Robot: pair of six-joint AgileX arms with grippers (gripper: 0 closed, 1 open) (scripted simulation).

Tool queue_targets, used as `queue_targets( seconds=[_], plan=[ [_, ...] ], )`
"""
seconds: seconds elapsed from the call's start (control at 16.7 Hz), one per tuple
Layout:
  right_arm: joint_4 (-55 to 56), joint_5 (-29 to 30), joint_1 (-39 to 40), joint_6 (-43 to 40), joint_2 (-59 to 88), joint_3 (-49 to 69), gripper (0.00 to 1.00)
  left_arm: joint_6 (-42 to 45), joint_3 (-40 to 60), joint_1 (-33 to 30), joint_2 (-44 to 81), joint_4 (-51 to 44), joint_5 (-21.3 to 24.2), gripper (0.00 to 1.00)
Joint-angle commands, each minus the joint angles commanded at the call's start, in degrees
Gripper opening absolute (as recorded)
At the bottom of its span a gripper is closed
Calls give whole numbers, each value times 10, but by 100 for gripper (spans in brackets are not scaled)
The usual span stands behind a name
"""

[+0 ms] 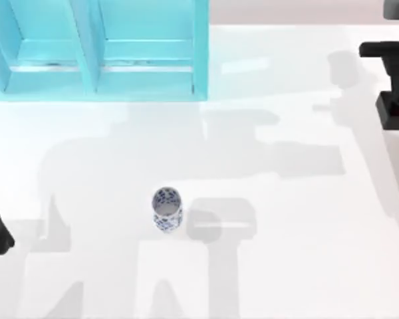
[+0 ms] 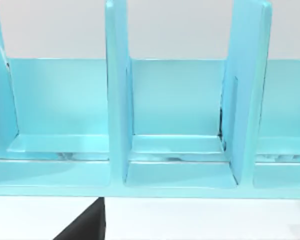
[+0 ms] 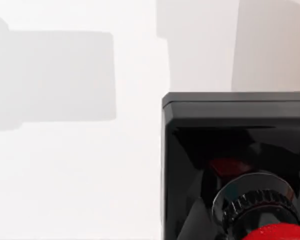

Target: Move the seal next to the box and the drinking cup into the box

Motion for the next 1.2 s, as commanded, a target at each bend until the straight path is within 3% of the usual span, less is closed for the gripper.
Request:
queue_targets(
  seconds=[0.6, 1.2],
  plan=[
    [53, 1, 49, 47, -258, -318, 0, 0, 0, 0, 0, 0, 0, 100],
    [80, 0, 54, 55, -284, -371, 0, 0, 0, 0, 0, 0, 0, 100]
  ],
)
